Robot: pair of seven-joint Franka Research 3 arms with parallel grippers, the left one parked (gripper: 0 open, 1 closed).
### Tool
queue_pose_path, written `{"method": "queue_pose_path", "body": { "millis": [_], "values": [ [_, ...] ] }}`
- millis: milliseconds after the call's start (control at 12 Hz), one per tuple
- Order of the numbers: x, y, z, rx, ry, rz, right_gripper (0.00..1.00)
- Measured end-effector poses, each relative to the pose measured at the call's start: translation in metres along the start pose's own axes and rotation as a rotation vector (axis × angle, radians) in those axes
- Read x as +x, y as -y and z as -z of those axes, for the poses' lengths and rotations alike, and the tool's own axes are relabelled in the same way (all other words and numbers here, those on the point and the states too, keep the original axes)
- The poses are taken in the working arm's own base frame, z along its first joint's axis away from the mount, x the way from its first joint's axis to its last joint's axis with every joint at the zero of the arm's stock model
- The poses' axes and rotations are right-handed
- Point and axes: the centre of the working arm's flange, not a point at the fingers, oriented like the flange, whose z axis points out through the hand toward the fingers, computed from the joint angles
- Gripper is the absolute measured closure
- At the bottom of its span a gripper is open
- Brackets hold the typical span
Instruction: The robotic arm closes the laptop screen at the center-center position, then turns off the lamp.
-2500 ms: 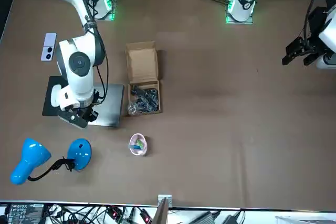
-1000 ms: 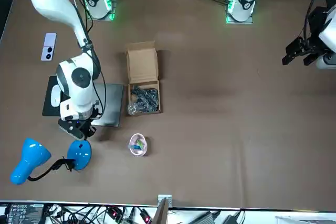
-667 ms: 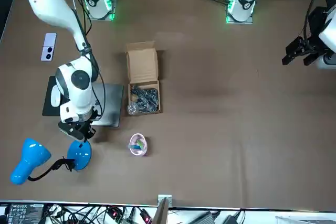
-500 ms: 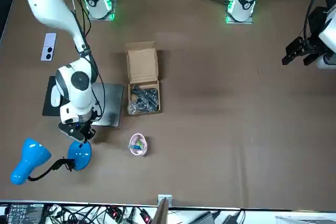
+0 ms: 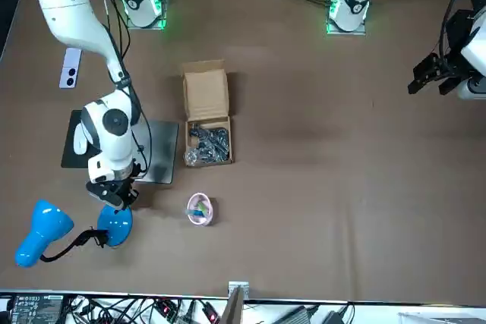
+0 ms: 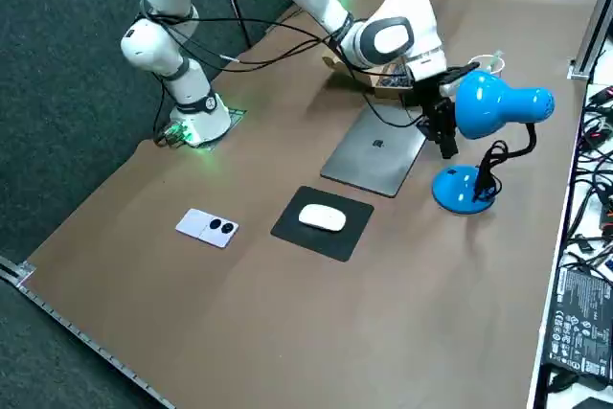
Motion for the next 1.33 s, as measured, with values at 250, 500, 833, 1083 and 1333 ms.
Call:
{"method": "queue_pose_path", "body": {
  "millis": [250, 500, 833, 1083, 1333],
  "values": [
    [-0.002, -0.001, -0.010, -0.008, 0.000, 0.012, 0.98],
    [-0.002, -0.004, -0.016, -0.017, -0.002, 0.019, 0.98],
    [-0.001, -0.005, -0.016, -0.019, -0.007, 0.024, 0.98],
    [0.002, -0.004, -0.015, -0.017, -0.016, 0.024, 0.98],
    [0.005, -0.004, -0.015, -0.017, -0.020, 0.022, 0.98]
  ]
}}
